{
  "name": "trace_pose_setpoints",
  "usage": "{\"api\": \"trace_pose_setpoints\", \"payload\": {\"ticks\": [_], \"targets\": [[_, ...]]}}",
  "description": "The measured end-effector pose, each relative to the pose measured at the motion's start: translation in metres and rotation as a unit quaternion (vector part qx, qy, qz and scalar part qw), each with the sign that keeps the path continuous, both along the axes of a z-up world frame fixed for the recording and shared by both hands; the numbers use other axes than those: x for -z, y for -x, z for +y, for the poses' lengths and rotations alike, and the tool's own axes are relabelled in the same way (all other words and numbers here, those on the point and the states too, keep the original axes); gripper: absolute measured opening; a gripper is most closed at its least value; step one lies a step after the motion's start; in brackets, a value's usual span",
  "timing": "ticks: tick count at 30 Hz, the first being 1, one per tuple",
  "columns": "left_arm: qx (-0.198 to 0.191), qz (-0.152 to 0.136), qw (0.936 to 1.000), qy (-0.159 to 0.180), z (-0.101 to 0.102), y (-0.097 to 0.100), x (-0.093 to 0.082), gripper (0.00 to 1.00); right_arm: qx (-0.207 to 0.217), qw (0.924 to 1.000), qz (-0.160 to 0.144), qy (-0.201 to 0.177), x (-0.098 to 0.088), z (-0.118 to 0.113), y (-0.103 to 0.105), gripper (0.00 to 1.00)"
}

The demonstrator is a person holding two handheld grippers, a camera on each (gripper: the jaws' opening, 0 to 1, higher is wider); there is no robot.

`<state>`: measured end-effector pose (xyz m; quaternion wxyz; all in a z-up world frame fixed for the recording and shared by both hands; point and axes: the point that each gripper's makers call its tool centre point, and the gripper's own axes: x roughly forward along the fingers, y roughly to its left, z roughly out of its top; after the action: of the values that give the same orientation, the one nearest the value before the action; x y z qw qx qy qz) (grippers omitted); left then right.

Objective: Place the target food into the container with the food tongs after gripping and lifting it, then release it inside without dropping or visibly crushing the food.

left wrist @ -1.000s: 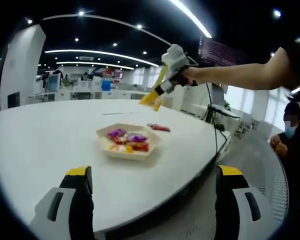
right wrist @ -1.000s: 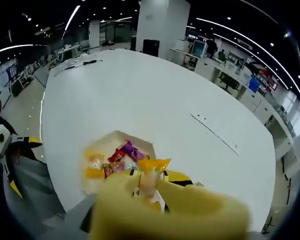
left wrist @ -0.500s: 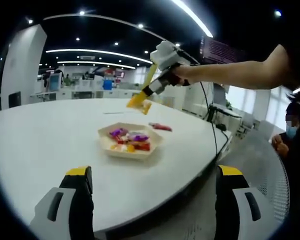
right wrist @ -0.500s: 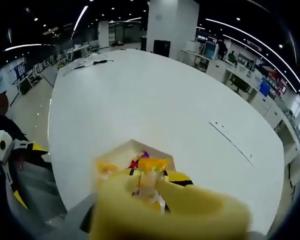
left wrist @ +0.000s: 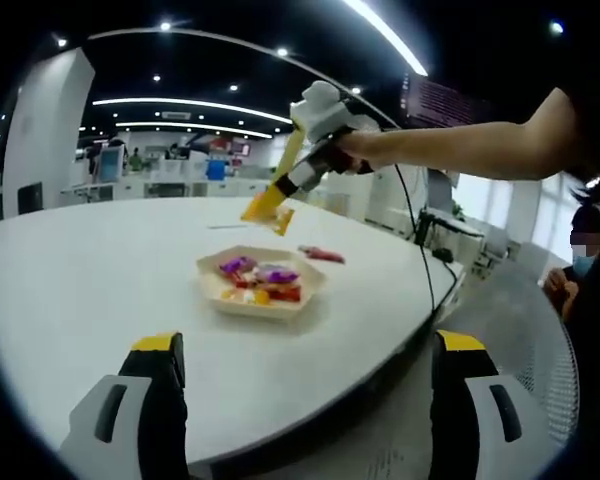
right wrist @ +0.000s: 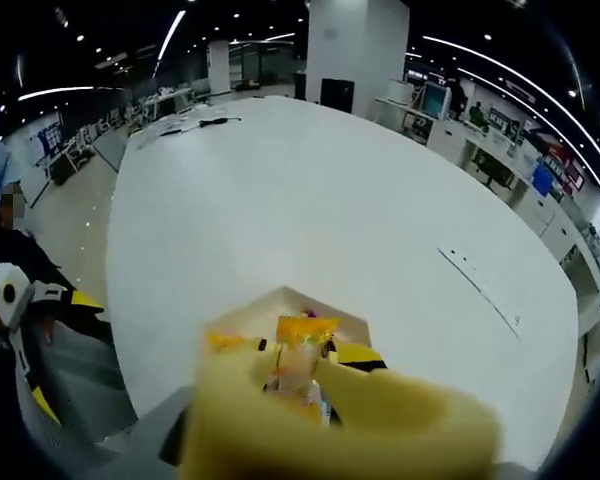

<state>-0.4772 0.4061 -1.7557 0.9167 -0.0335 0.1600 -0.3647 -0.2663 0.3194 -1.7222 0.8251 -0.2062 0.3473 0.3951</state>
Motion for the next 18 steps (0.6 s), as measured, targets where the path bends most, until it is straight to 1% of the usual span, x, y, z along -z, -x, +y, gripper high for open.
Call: {"api": "trace_pose_setpoints", "payload": {"ticks": [2, 4, 6, 8, 14, 18], "targets": [[0.0, 0.001, 1.0, 0.0, 0.0, 0.001, 0.0, 0.99, 0.002, 0.9996, 0.02, -0.019, -0.001, 0.002, 0.004, 0.27], [-0.001, 0.0, 1.0, -0.002, 0.001, 0.0, 0.0, 0.99, 0.0, 0.9998, 0.016, -0.015, -0.001, 0.001, 0.004, 0.28], [-0.003, -0.002, 1.0, -0.001, 0.001, 0.0, -0.001, 0.99, -0.001, 0.9997, 0.024, -0.007, 0.003, -0.003, 0.007, 0.29], [-0.004, -0.004, 1.0, -0.002, 0.001, 0.0, -0.001, 0.99, -0.002, 0.9997, 0.025, -0.005, 0.005, -0.005, 0.009, 0.29], [-0.004, -0.004, 1.0, -0.003, 0.0, 0.0, 0.0, 0.99, 0.0, 0.9995, 0.029, -0.008, 0.004, -0.011, 0.013, 0.3], [-0.007, -0.006, 0.9999, -0.005, 0.001, -0.002, 0.0, 0.99, -0.004, 0.9992, 0.039, -0.008, 0.005, -0.017, 0.016, 0.3]]}}
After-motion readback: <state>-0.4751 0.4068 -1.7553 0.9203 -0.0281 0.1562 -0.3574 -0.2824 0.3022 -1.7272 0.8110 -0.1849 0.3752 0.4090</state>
